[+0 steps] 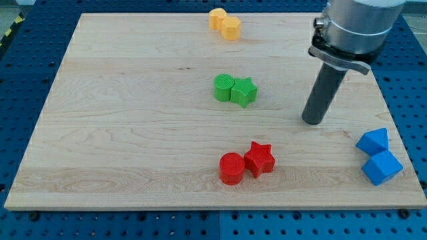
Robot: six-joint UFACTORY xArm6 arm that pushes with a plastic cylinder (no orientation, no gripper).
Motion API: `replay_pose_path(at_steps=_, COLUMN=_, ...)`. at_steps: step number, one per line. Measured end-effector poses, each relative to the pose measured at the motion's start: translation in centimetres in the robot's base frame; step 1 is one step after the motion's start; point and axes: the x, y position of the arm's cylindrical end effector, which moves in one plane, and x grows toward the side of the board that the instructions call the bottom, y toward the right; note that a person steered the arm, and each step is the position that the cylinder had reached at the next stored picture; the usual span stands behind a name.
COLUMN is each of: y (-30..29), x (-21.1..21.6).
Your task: Push the green circle slightly towards the bottom center of the board
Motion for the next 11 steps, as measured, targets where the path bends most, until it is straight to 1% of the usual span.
replay_pose_path(at_steps=2, y=0.0, x=-1.0)
replay_pose_path(at_steps=4, y=-0.9, x=-9.4)
replay_pose_path(at_steps=6, y=-9.8, x=-10.5)
replay_pose_path(at_steps=7, y=-12.0, x=-10.6)
replay_pose_path(at_steps=8, y=-13.6, x=-10.6)
replay_pose_path(at_steps=9, y=-14.2, x=-9.6)
replay_pose_path(at_steps=10, y=-14.2, x=-8.6)
replay_pose_path(at_steps=11, y=-14.2, x=-8.6)
